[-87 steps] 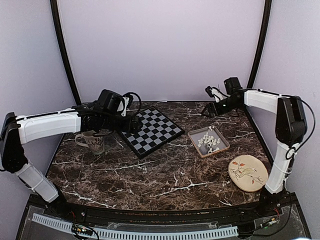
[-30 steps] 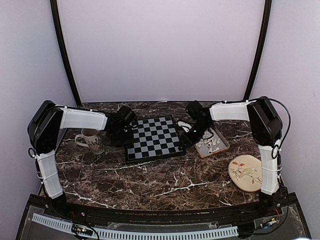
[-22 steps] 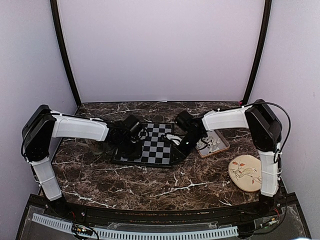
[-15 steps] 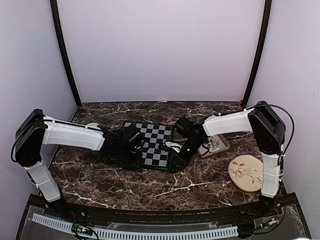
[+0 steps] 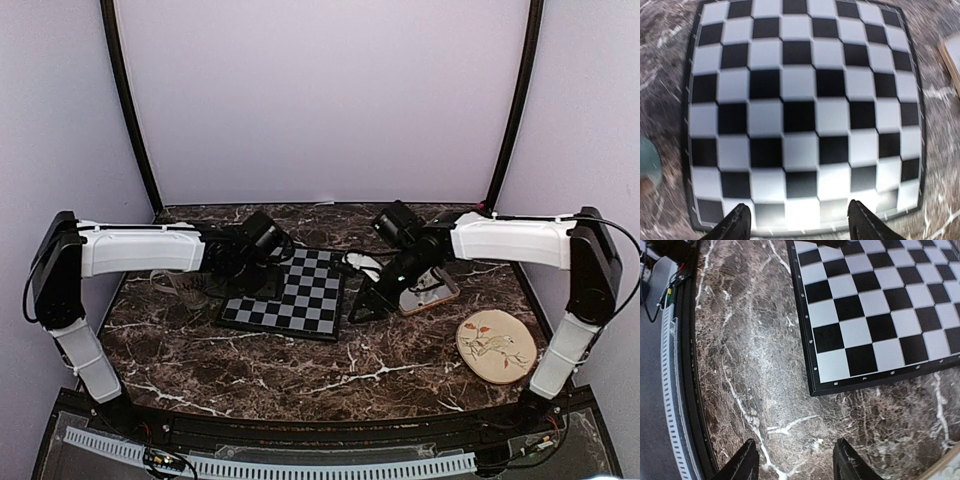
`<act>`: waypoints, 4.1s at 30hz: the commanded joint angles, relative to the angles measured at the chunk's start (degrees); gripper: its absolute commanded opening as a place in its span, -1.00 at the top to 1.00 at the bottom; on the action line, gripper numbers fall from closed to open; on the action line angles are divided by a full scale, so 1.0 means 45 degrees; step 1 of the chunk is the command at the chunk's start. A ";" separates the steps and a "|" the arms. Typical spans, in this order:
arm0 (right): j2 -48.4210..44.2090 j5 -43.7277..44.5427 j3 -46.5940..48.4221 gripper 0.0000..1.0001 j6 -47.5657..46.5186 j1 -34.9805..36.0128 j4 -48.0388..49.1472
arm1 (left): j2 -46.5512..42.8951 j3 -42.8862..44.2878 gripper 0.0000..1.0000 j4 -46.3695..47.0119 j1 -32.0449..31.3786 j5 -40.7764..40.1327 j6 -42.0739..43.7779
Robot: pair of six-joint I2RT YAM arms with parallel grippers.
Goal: Set up the chess pieces on the board
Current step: Position the chessboard at the center of the board, then pick up the knight from the storage box.
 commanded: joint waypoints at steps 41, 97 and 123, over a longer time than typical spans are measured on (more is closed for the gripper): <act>-0.5812 -0.1371 -0.4534 -0.49 -0.2720 -0.5123 0.3319 | 0.5393 0.3279 -0.21 0.0844 0.3424 0.4712 0.4348; -0.4325 0.4950 -0.2629 -0.77 -0.1991 -0.5512 0.3087 | -0.1089 0.0880 -0.98 0.5910 0.1355 0.0333 0.7590; -0.0444 0.4214 -0.0204 0.22 -0.1893 -0.6650 0.0152 | -0.2438 0.0177 0.00 0.5715 0.0982 0.2737 0.8825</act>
